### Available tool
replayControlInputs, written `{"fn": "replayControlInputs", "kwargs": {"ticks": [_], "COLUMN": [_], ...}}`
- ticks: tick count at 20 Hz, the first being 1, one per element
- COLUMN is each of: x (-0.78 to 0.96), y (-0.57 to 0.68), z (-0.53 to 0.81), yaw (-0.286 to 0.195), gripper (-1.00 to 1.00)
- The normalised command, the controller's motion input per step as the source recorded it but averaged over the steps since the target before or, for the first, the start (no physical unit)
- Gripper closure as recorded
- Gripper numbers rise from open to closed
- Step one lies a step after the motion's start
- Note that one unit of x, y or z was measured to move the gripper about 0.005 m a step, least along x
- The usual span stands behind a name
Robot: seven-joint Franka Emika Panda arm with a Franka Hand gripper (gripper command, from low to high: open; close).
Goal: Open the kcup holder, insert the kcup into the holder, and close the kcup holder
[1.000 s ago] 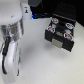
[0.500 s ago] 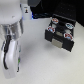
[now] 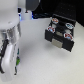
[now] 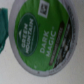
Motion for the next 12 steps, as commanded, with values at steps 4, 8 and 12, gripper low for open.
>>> {"fn": "replayControlInputs", "kwargs": {"ticks": [4,8,12], "x": [0.11,0.05,0.04], "y": [-0.03,0.01,0.02], "z": [0.04,0.06,0.11], "yaw": [-0.074,-0.050,-0.039], "gripper": [1.00,1.00,1.00]}}
